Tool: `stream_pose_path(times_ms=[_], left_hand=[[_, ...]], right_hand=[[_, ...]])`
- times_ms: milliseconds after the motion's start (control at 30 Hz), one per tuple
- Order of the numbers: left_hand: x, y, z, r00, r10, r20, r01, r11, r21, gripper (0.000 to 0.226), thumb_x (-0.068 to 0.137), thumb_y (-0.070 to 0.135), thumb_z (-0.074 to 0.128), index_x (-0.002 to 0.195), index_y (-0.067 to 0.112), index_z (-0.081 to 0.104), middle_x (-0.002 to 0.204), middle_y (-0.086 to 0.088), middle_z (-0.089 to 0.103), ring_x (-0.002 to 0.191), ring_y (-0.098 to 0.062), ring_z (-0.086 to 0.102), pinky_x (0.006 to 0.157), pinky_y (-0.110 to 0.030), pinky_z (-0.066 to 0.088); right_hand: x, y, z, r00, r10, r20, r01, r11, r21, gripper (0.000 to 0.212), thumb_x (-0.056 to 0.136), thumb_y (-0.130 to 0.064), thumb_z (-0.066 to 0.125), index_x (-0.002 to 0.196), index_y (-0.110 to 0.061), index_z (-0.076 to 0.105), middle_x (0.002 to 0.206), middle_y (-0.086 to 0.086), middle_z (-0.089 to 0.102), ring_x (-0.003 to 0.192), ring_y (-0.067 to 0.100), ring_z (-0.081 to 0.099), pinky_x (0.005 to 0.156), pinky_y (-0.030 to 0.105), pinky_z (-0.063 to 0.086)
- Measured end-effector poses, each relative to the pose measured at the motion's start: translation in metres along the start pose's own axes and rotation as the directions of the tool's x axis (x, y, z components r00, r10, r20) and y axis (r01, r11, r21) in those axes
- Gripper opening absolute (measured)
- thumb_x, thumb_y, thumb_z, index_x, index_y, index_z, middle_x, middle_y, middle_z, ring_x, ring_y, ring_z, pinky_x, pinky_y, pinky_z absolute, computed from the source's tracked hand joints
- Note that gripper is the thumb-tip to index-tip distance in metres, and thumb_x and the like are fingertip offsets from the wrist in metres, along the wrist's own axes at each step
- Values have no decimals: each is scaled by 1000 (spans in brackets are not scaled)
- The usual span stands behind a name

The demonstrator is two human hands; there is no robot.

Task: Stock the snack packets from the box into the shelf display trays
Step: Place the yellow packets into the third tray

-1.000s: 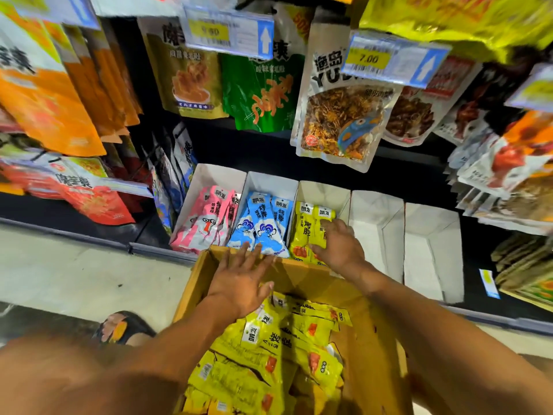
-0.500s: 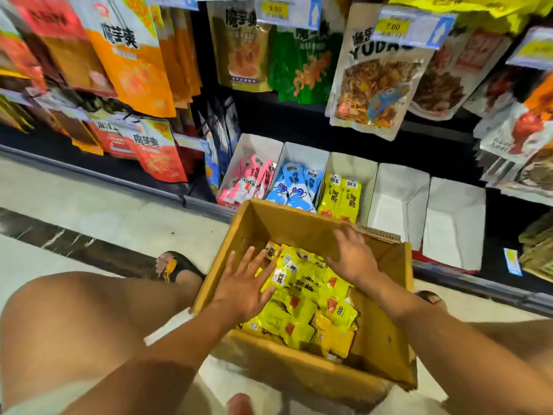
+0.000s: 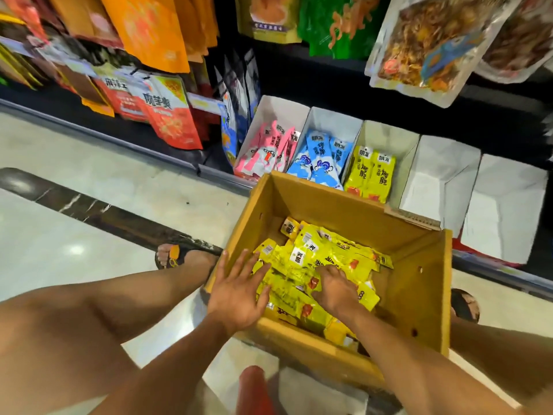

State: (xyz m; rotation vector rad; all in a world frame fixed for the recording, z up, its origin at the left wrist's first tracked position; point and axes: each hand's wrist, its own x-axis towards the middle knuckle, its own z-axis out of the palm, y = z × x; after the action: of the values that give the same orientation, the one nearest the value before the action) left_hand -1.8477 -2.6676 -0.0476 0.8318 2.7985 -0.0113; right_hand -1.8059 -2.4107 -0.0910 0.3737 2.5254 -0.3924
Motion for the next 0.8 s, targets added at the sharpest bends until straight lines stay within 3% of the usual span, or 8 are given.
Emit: stream_pose_path(times_ms=[200, 333, 500, 633, 800], left_hand=[[3, 1, 0, 1000, -20, -13, 20, 1000, -3, 61, 99, 57, 26, 156, 39, 38, 167, 3, 30, 158, -24, 14, 123, -65, 0], [2, 0, 3, 996, 1, -85, -3, 1000, -30, 57, 95, 52, 42, 148, 35, 52, 161, 1, 42, 155, -25, 26, 121, -66, 10], [1, -1, 3, 998, -13, -59, 12, 1000, -8, 58, 95, 53, 39, 150, 37, 49, 163, 2, 38, 156, -24, 22, 122, -67, 7], [0, -1, 4, 999, -8, -54, 8, 1000, -4, 58, 95, 54, 39, 149, 38, 49, 162, 2, 40, 156, -25, 23, 122, -66, 5], [0, -1, 1, 999, -13, -36, 13, 1000, 9, 58, 95, 55, 37, 148, 38, 49, 163, 2, 39, 156, -24, 21, 123, -65, 1]], right_hand=[[32, -2, 10, 993, 114, -25, -112, 992, 55, 52, 93, -24, 59, 142, -30, 48, 142, 2, 49, 132, 28, 46, 95, 42, 46], [48, 7, 21, 987, 157, -33, -155, 987, 48, 48, 92, -34, 65, 138, -33, 52, 136, 2, 55, 130, 27, 47, 90, 39, 47], [55, 15, 26, 984, 143, -108, -145, 989, -7, 37, 88, -36, 70, 122, -25, 60, 118, 4, 65, 113, 29, 61, 80, 37, 52], [52, 22, 21, 987, 125, -97, -120, 991, 55, 18, 85, -16, 58, 100, -14, 68, 106, 15, 70, 100, 36, 67, 75, 36, 54], [37, 32, 15, 987, 113, -117, -97, 986, 136, 5, 78, -13, 61, 73, -13, 63, 87, 16, 71, 85, 38, 69, 62, 31, 46]])
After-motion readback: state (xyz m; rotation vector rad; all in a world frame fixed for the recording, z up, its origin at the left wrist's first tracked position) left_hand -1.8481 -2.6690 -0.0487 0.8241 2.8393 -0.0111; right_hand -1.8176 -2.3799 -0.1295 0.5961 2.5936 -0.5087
